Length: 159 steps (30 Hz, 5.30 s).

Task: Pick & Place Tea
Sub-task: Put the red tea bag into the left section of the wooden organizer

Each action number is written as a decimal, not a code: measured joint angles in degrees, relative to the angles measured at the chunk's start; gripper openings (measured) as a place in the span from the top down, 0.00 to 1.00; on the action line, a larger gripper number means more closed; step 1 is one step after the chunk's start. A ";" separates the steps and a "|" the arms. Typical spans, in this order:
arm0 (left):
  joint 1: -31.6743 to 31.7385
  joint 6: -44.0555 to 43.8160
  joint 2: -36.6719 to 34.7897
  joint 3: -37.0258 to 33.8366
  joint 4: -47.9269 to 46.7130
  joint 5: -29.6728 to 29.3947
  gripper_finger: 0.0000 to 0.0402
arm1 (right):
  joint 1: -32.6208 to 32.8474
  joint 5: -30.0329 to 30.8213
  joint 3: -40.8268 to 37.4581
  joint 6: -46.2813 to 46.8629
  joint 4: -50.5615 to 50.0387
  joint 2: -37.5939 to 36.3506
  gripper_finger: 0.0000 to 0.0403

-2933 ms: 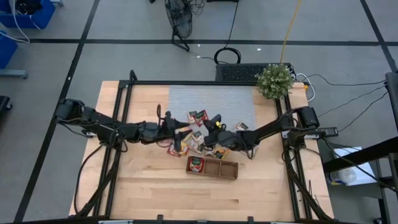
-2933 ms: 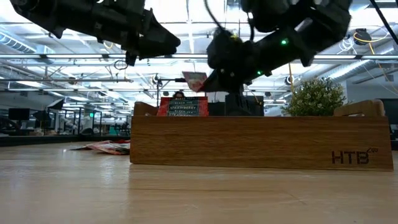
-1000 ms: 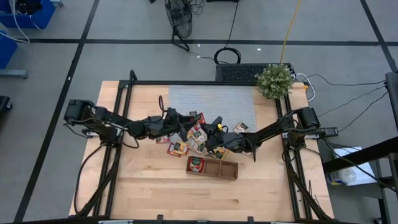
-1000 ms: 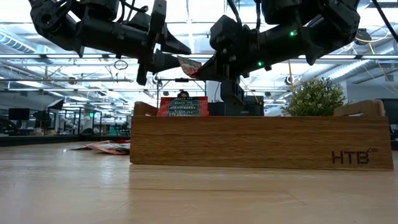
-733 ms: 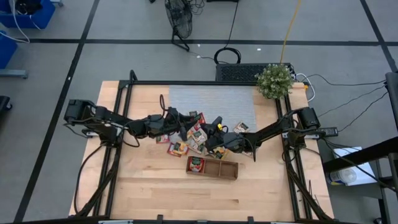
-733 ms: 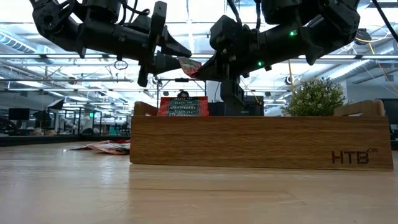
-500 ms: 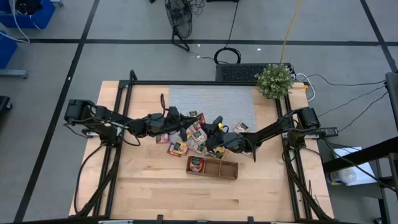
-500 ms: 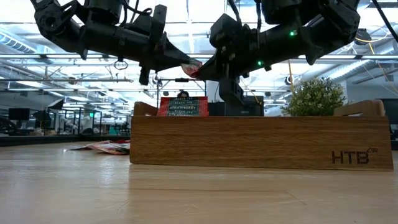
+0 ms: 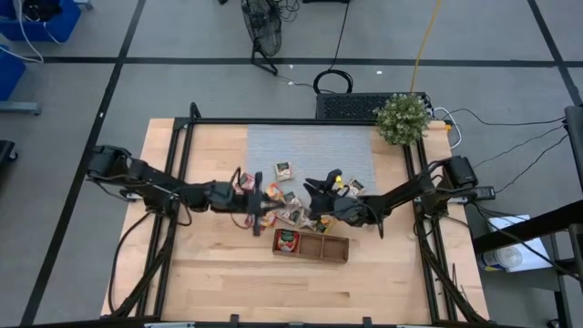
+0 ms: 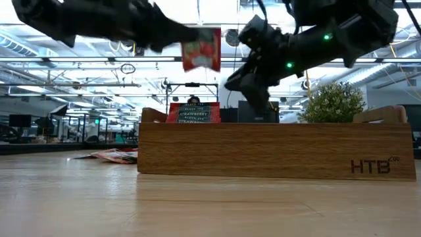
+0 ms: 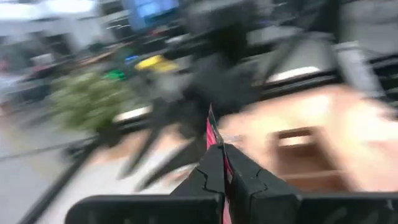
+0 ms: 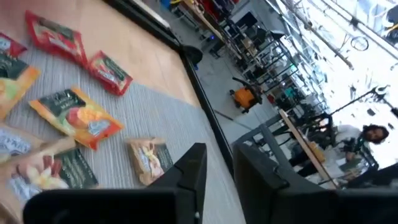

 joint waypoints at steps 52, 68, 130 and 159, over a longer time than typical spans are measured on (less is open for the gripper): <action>-7.79 -10.34 19.51 0.08 8.36 3.30 0.92 | -1.07 -3.26 -10.28 11.22 -0.21 -15.15 0.83; -7.75 -11.80 14.85 0.08 9.49 -2.90 0.79 | -1.07 -3.28 -10.28 11.22 -1.35 -15.15 0.83; -7.15 -10.96 36.24 51.86 -82.05 4.86 1.00 | 0.48 -3.06 -10.28 12.68 -9.42 -15.37 0.83; -9.60 -16.35 36.21 51.68 -84.07 -13.01 0.99 | 0.70 -3.05 -10.28 12.73 -9.48 -15.37 0.83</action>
